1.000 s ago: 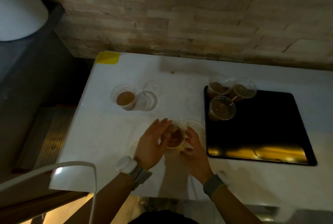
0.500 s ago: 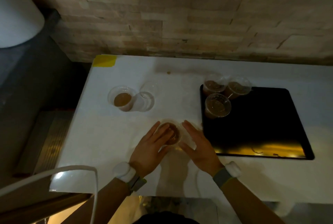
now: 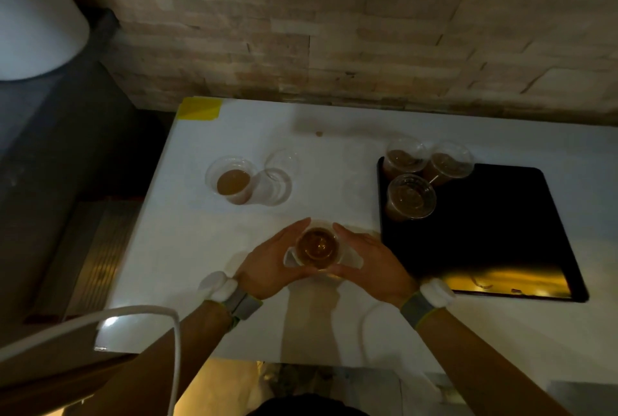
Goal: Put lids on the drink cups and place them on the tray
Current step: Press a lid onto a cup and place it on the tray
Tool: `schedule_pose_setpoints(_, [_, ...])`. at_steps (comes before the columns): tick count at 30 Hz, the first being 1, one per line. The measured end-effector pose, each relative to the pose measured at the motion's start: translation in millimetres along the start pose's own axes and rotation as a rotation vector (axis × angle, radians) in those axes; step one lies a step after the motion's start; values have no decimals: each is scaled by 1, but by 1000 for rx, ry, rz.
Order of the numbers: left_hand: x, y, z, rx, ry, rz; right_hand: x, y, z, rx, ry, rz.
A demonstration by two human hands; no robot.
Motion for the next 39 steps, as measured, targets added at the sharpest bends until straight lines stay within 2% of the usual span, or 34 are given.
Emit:
schedule_pose_setpoints(9, [4,0,4,-20,148,18,1,0,4,76,-100,36])
schedule_pose_setpoints(21, [12,-2,7,17,42,161,13,4,0,169,-305,5])
schedule_pose_setpoints(26, [1,-16,4,2,-10,177,-5,-6,14,83,-247,48])
schedule_pose_setpoints(30, [3,-17,7,1,-82,180,-7,-19,17,-33,-177,178])
schedule_pose_setpoints(33, [4,-19,8,3,-40,215,-4,-21,16,-45,-176,149])
schedule_pose_setpoints(39, [1,-20,1,-34,87,289,11,-13,6,17,-347,64])
Point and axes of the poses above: each hand's wrist, its own y-axis away from the middle knuckle, its own x-axis out of the palm, z = x × y, the point moved 2 cm from there along -y, towards the middle knuckle, and after that the axes turned 8 degrees about -x, right-handed, at the moved point
